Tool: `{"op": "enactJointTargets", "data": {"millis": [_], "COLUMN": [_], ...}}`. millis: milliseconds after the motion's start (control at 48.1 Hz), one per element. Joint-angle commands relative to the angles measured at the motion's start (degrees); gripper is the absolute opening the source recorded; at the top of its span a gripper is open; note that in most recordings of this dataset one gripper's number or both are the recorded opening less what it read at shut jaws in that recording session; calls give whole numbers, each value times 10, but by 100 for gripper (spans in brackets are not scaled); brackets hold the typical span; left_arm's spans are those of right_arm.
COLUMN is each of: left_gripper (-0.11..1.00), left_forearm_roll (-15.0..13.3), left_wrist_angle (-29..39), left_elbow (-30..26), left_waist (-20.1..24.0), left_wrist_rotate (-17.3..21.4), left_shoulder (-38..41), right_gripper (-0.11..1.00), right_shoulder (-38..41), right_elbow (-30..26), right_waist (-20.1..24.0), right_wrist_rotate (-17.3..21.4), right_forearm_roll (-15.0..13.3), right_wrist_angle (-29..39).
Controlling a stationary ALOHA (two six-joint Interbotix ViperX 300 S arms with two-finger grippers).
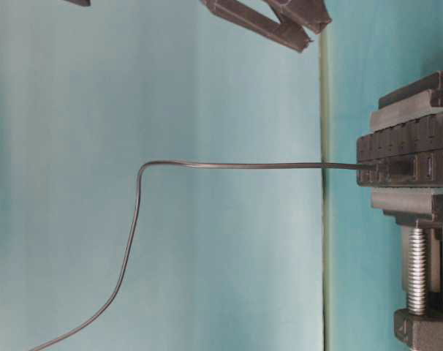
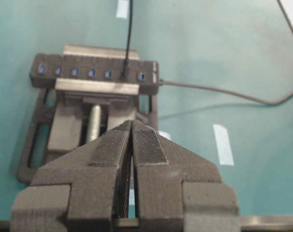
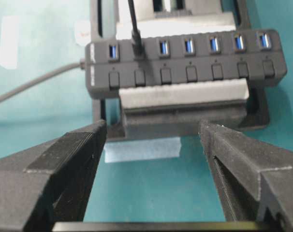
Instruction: Insert the USB into the second port from the front of the fixed hub.
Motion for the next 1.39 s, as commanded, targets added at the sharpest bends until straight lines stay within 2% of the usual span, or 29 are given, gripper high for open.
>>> {"op": "enactJointTargets", "data": {"millis": [0, 1372], "left_gripper": [0, 0], "left_forearm_roll": [1, 1], "left_wrist_angle": [-6, -6], "left_elbow": [-7, 1], "left_waist": [1, 1], "left_wrist_rotate": [-1, -3], "left_shoulder": [3, -14], "right_gripper": [87, 87], "right_shoulder": [-3, 0], "right_elbow": [-5, -5], "right_waist": [1, 11], "right_wrist_rotate": [6, 6], "right_forearm_roll": [1, 1], "right_wrist_angle": [-5, -5]}}
